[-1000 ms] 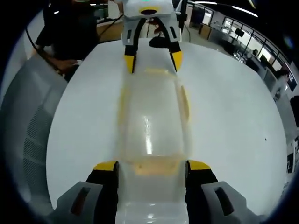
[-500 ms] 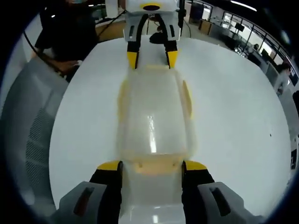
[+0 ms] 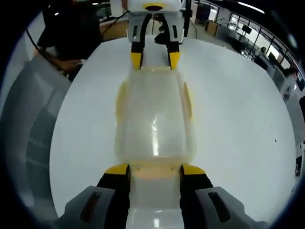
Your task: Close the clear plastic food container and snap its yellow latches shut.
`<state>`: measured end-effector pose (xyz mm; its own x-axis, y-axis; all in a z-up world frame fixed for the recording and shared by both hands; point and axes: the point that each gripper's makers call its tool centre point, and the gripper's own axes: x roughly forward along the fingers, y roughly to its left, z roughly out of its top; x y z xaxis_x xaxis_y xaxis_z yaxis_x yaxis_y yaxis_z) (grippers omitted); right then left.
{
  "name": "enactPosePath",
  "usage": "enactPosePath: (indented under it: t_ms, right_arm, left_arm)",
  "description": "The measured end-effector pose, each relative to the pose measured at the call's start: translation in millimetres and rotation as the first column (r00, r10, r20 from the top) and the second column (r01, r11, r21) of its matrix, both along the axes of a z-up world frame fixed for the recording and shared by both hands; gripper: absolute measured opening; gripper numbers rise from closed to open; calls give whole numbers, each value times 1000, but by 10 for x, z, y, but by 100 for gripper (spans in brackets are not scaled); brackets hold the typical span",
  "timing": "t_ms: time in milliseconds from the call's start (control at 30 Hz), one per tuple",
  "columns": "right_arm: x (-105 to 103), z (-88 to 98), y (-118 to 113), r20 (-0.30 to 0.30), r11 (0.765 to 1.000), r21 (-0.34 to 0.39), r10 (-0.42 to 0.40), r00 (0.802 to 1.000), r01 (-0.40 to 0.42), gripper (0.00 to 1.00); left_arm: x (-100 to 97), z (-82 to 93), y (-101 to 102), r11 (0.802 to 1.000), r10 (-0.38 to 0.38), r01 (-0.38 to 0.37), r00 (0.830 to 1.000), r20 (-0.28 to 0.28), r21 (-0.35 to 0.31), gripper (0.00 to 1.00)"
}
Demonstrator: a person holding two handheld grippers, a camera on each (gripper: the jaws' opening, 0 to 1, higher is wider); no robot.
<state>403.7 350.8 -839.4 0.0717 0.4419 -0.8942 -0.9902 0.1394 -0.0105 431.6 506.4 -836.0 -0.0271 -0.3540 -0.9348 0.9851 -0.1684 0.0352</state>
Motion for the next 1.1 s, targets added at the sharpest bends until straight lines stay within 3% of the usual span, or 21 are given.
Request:
enactPosePath:
  t_ms: [200,567,933,1100]
  right_arm:
    - [-4,0,0,0,1000,21,-3,1000,3,40]
    - [18,-9,9,-21,998,-69,-7,1000,5,39]
    - [6,-3,-2,-12,996,-86,23,1000,-24,38]
    - [34,72,-15,-8,997,-72,11,1000,-12,38]
  left_arm:
    - [-2,-8,-6,1000,3,-3,1000,-6,4,40]
    - [-27,3,3,999,29,-29,1000,-1,20,39]
    - [-82,25,20,998,51,-50,999,-15,32,39]
    - [-40,116,16,998,53,-53,999,-3,15,39]
